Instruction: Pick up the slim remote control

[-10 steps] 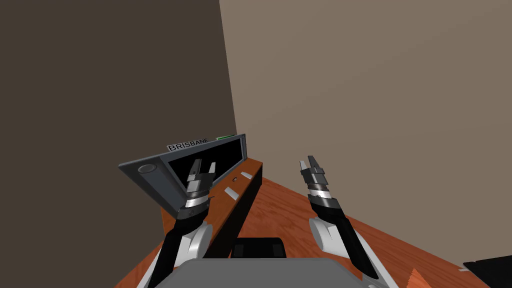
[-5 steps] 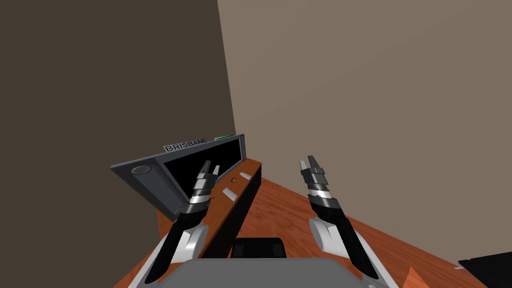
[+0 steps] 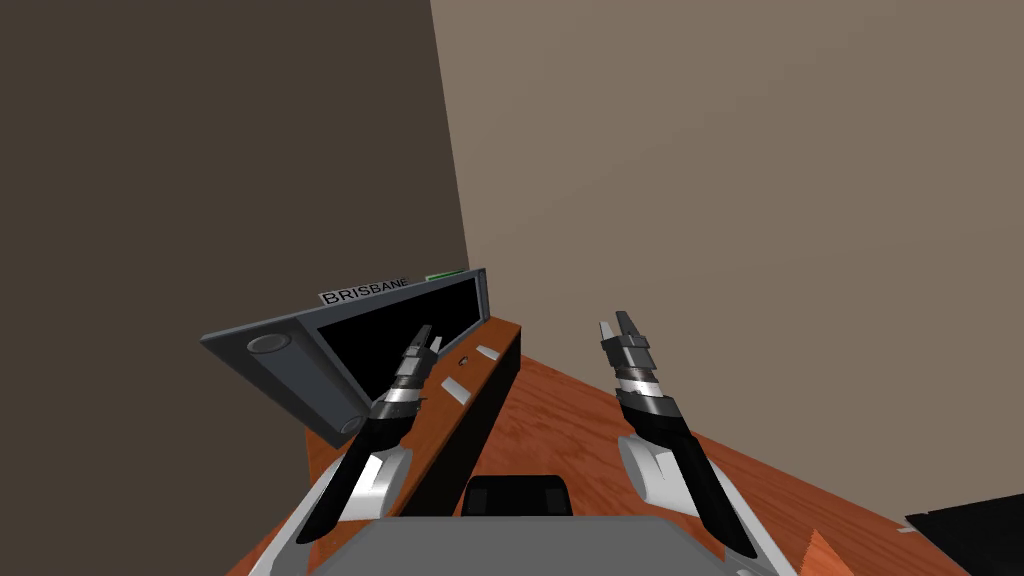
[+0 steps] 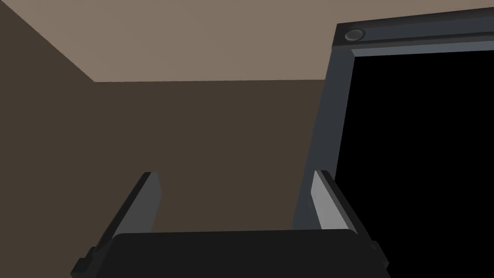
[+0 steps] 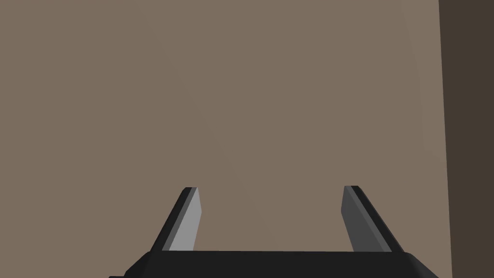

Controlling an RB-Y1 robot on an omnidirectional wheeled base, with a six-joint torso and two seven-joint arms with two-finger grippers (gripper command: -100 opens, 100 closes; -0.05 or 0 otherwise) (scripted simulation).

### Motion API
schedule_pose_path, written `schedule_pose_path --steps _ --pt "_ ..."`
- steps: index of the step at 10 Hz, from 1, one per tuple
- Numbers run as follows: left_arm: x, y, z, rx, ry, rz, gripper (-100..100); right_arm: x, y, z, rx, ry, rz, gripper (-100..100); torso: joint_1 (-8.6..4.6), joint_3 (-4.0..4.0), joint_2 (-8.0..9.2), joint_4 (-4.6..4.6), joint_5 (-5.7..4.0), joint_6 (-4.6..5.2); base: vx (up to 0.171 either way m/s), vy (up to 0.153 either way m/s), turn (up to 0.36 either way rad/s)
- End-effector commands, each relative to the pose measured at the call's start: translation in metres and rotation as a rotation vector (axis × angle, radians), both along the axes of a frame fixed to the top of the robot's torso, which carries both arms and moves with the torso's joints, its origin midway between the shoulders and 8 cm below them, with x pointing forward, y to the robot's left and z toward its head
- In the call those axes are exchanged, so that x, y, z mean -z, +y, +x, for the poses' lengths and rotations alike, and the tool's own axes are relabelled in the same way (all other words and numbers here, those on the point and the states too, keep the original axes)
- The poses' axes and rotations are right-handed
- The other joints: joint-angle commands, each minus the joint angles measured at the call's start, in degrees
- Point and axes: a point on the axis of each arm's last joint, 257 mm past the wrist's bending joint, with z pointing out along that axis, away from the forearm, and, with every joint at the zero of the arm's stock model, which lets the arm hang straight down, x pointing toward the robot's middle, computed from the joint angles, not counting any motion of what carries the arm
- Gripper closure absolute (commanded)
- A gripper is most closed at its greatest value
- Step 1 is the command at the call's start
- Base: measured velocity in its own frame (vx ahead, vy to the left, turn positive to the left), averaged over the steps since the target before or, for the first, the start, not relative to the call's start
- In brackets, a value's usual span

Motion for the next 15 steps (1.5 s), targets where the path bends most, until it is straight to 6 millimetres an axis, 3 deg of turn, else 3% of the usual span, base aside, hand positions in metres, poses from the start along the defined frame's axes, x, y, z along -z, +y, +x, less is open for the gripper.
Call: schedule_pose_path --steps 1,4,9,11,13,14,15 --pt "0.019 0.007 0.01 -0.011 0.067 0.029 -100 0.0 0.0 0.0 0.0 0.0 0.0 0 0.0 0.0 0.0 0.0 0.0 0.0 0.016 -0.023 -0.038" --pt "0.041 0.016 0.021 -0.026 0.14 0.053 -100 0.0 0.0 0.0 0.0 0.0 0.0 0 -0.01 -0.01 -0.01 0.0 0.0 0.01 0.015 -0.025 -0.025" --pt "0.102 0.051 0.043 -0.088 0.336 0.116 -100 0.0 0.0 0.0 0.0 0.0 0.0 0 0.02 -0.01 -0.02 0.0 0.01 0.01 0.018 -0.022 -0.046" --pt "0.123 0.065 0.048 -0.112 0.397 0.134 -100 0.0 0.0 0.0 0.0 0.0 0.0 0 0.03 -0.01 -0.01 -0.01 0.01 -0.01 0.02 -0.018 -0.051" --pt "0.13 0.067 0.049 -0.118 0.428 0.132 -100 0.0 0.0 0.0 0.0 0.0 0.0 0 0.04 -0.01 -0.02 0.0 0.01 0.0 0.012 -0.01 -0.013" --pt "0.15 0.082 0.052 -0.144 0.488 0.147 -100 0.0 0.0 0.0 0.0 0.0 0.0 0 0.05 0.01 0.02 0.0 0.01 -0.01 0.014 -0.012 -0.066" --pt "0.154 0.083 0.052 -0.147 0.504 0.146 -100 0.0 0.0 0.0 0.0 0.0 0.0 0 0.05 0.0 0.0 0.0 0.02 0.01 0.016 -0.011 -0.058"
